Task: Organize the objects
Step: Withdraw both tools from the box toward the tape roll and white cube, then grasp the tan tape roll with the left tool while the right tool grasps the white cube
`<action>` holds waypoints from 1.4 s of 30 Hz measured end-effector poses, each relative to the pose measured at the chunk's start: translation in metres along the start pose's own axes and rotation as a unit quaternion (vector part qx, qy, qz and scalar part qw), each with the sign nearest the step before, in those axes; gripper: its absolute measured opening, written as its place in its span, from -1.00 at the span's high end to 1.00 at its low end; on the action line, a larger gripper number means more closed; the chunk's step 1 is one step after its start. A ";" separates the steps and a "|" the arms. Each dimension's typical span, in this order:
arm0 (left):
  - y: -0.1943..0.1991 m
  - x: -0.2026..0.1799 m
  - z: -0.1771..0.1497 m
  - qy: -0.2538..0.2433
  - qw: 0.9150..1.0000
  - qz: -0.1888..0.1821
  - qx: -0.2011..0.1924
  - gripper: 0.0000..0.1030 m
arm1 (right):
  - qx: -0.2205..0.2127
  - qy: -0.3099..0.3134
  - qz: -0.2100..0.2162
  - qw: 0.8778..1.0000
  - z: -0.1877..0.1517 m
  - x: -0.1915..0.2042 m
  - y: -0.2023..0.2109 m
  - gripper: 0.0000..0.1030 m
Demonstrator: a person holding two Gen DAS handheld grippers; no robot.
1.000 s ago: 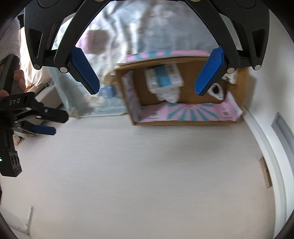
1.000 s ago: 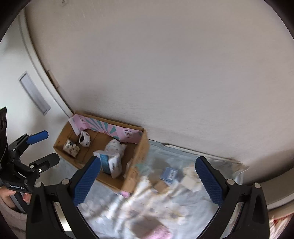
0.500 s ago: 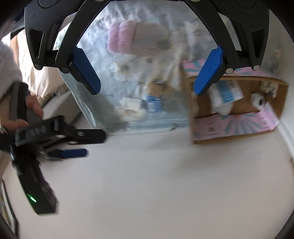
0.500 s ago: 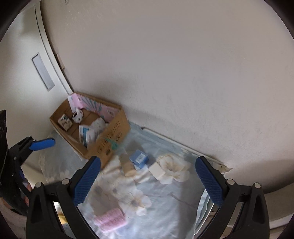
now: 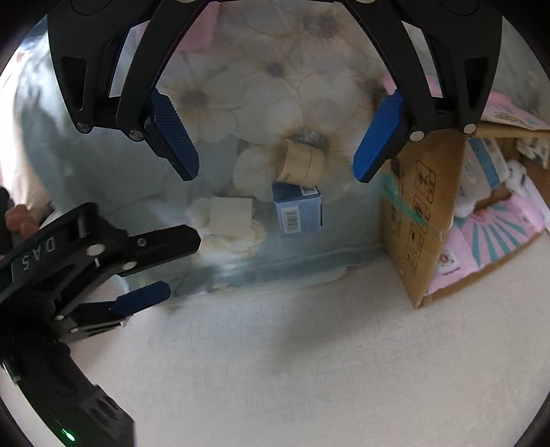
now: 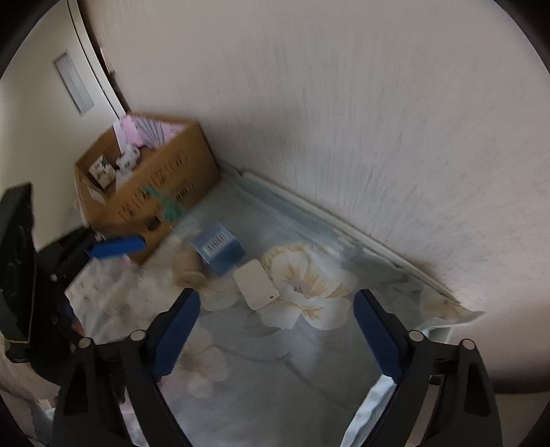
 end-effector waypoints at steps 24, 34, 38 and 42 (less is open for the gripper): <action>-0.053 0.019 -0.016 0.089 0.995 0.006 0.038 -0.37 | 0.038 0.112 0.048 0.992 -0.008 0.002 -0.048 -0.28; -0.049 0.034 -0.016 0.103 0.994 0.008 0.028 0.12 | 0.050 0.125 0.061 0.989 -0.006 0.013 -0.066 0.02; -0.046 0.037 -0.019 0.097 0.995 0.008 0.028 0.30 | 0.052 0.127 0.065 0.988 -0.003 0.014 -0.066 0.25; -0.045 0.041 -0.020 0.099 0.995 0.000 0.029 0.30 | 0.055 0.128 0.064 0.988 -0.001 0.016 -0.069 0.42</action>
Point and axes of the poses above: each gripper's, at about its wrist camera, not at the fingertips, and y roughly against the way its jaws point, x to its left, z to its top, the point moved 5 cm from there along -y, roughly the way its jaws point, and after that the axes turned 2 degrees about y, right-handed, at the moved point
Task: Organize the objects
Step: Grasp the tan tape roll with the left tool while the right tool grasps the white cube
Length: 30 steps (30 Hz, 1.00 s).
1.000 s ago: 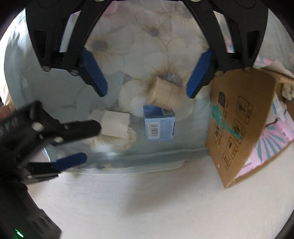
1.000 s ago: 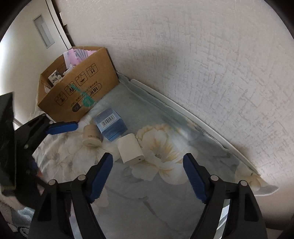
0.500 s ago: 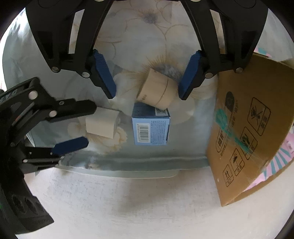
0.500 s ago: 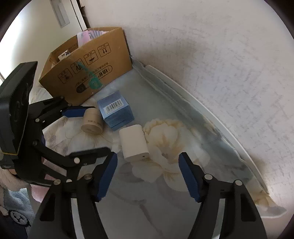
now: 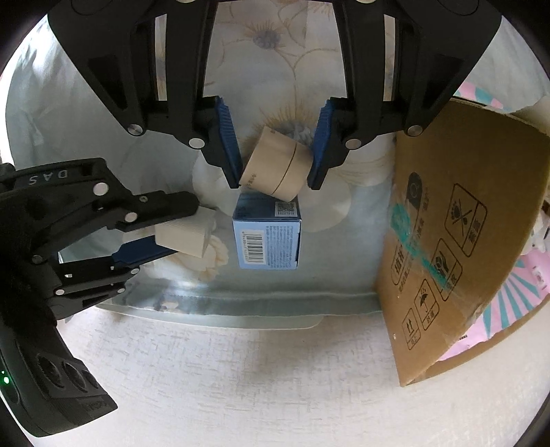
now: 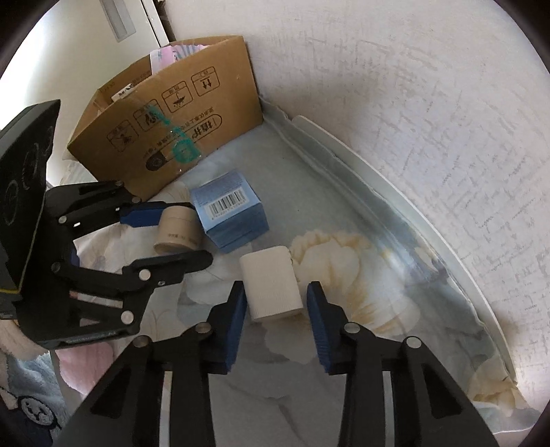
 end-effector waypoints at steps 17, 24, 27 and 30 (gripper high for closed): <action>0.043 -0.035 0.024 -0.023 0.999 -0.028 -0.027 0.31 | -0.024 -0.019 -0.018 0.999 0.001 0.013 0.035 0.49; 0.083 -0.030 0.035 -0.019 0.998 -0.042 -0.043 0.31 | -0.041 -0.040 -0.034 0.998 0.008 0.031 0.070 0.49; 0.106 -0.022 0.039 -0.019 0.997 -0.045 -0.051 0.31 | -0.048 -0.047 -0.041 0.997 0.001 0.033 0.090 0.50; 0.127 -0.008 0.044 -0.012 0.997 -0.050 -0.056 0.31 | -0.058 -0.064 -0.046 0.995 0.007 0.041 0.107 0.49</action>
Point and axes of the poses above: each gripper's, at about its wrist camera, not at the fingertips, and y roughly against the way its jaws point, x to its left, z to its top, the point moved 5 cm from there along -y, roughly the way its jaws point, and after that the axes turned 2 degrees about y, right-handed, at the moved point
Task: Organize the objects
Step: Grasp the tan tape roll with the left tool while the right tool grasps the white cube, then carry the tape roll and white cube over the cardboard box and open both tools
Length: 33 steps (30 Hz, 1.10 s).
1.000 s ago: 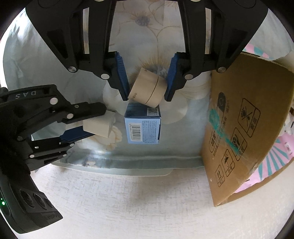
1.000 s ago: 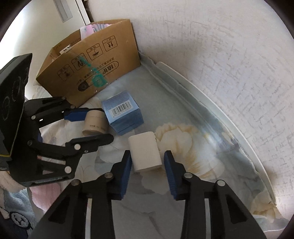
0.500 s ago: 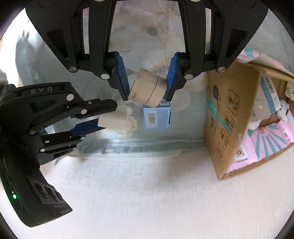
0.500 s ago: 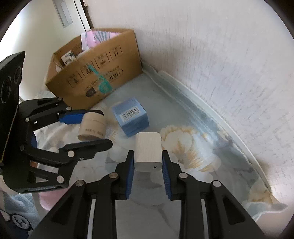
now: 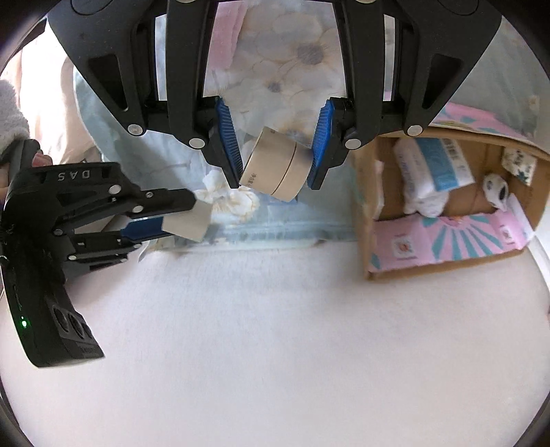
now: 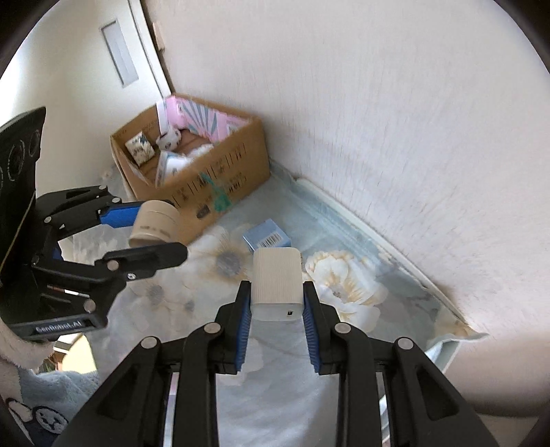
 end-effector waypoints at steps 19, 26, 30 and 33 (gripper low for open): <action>0.089 0.167 0.069 0.017 0.999 0.026 -0.017 0.31 | -0.036 -0.101 -0.062 0.992 0.107 0.060 0.022 0.49; 0.082 0.255 0.068 0.042 0.998 0.050 0.001 0.31 | -0.036 -0.152 -0.061 0.986 0.147 0.094 -0.019 0.49; 0.064 0.301 0.058 0.066 0.995 0.065 0.026 0.31 | -0.028 -0.170 -0.071 0.983 0.162 0.113 -0.048 0.49; 0.052 0.320 0.051 0.072 0.994 0.070 0.037 0.31 | -0.023 -0.190 -0.077 0.979 0.167 0.125 -0.072 0.49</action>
Point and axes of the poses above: each gripper's, at about its wrist camera, not at the fingertips, and y roughly against the way its jaws point, x to its left, z to its top, the point moved 5 cm from there along -y, roughly the way its jaws point, and after that the axes turned 2 degrees about y, right-handed, at the moved point
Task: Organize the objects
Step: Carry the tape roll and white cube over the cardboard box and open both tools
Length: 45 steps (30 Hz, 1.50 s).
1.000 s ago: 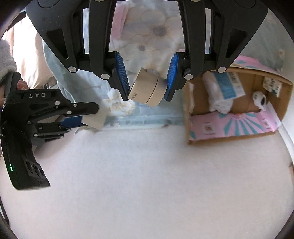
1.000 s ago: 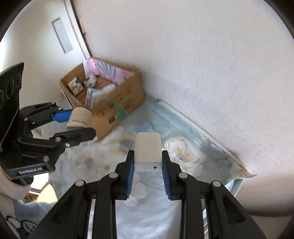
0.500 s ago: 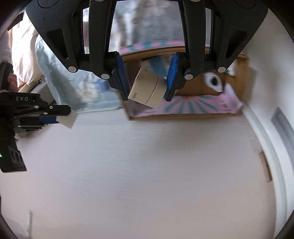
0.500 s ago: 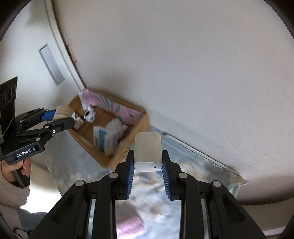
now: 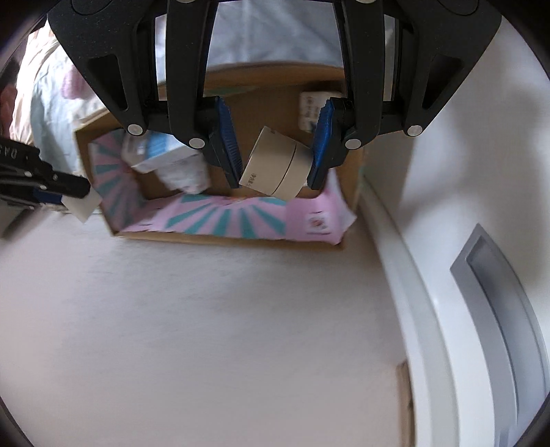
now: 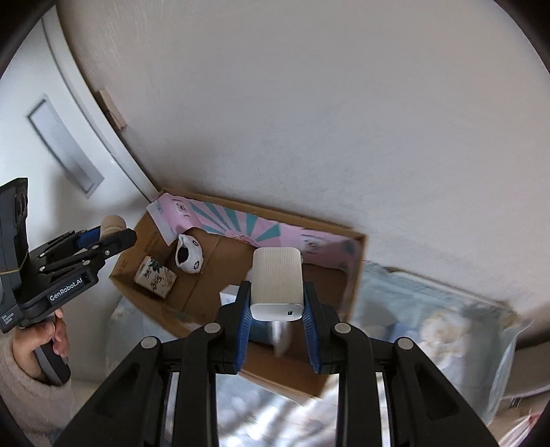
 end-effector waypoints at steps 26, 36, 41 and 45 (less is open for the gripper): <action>-0.071 0.009 0.008 -0.028 0.996 -0.042 0.070 -0.98 | 0.029 -0.107 -0.061 0.992 0.012 0.013 -0.068 -0.23; -0.058 0.000 0.016 -0.034 0.997 -0.031 0.059 -1.00 | 0.022 -0.126 -0.071 0.989 0.006 0.006 -0.051 -0.46; -0.050 0.000 0.015 -0.039 0.998 -0.027 0.051 -1.00 | 0.022 -0.124 -0.074 0.989 0.003 0.003 -0.049 -0.46; -0.048 -0.006 0.015 -0.039 0.998 -0.029 0.046 -1.00 | 0.021 -0.123 -0.071 0.990 0.002 0.004 -0.049 -0.46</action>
Point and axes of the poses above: each gripper's, at about its wrist camera, not at the fingertips, and y roughly against the way its jaws point, x to its left, z to its top, the point moved 5 cm from there along -y, roughly the way its jaws point, and after that the axes turned 2 degrees about y, right-handed, at the moved point
